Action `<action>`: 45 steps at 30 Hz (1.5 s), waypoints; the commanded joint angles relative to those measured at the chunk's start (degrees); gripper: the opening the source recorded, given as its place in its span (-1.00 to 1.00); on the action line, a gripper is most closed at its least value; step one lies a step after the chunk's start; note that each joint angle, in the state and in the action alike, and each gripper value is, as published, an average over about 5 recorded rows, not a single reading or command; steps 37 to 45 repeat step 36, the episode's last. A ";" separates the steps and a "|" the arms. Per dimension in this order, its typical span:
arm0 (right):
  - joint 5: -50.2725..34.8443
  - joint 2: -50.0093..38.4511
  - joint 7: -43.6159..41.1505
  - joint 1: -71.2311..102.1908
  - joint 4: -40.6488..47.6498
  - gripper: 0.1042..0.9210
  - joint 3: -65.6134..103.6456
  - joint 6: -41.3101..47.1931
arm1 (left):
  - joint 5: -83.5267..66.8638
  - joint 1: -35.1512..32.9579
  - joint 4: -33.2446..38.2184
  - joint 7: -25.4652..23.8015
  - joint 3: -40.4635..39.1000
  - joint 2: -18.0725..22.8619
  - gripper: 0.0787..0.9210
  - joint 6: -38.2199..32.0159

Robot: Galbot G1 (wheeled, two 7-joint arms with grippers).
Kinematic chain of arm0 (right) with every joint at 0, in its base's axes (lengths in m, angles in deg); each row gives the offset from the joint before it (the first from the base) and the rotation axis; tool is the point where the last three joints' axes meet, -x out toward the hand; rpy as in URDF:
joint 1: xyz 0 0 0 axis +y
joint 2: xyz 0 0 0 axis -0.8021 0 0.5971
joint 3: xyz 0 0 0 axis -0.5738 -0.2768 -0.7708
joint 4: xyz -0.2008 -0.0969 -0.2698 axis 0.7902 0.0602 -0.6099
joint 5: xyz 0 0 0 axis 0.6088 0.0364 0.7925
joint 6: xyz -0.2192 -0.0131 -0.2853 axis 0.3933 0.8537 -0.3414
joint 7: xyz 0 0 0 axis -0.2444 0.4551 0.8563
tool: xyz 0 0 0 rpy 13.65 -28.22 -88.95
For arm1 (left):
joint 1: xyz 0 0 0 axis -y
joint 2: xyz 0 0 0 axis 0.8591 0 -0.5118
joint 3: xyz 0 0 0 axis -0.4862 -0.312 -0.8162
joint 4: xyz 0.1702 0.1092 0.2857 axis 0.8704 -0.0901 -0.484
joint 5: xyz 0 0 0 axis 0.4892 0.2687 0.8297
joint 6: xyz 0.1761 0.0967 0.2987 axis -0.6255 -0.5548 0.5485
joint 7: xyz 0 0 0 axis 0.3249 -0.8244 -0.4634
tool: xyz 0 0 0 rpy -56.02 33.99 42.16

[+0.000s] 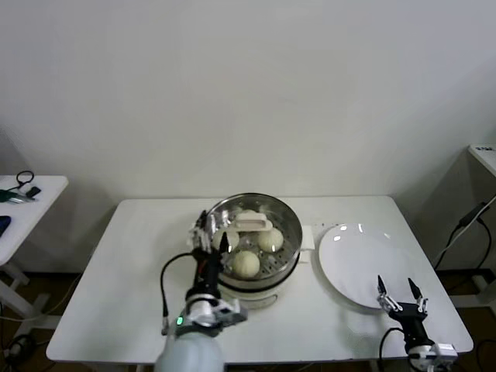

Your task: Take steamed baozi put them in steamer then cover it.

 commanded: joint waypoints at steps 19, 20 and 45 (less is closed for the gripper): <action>5.07 -0.07 -3.02 -1.29 -0.59 0.76 -2.10 0.98 | -76.89 -15.52 -7.53 7.14 39.85 -11.12 0.77 -37.82; 5.06 -0.08 -3.03 -1.29 -0.59 0.76 -2.11 1.02 | -77.27 -15.97 -8.62 6.93 39.07 -11.02 0.77 -38.63; 4.66 -0.03 -3.15 -0.99 -0.84 0.76 -2.01 1.00 | -76.36 -16.77 -17.42 3.88 31.67 -7.28 0.77 -44.42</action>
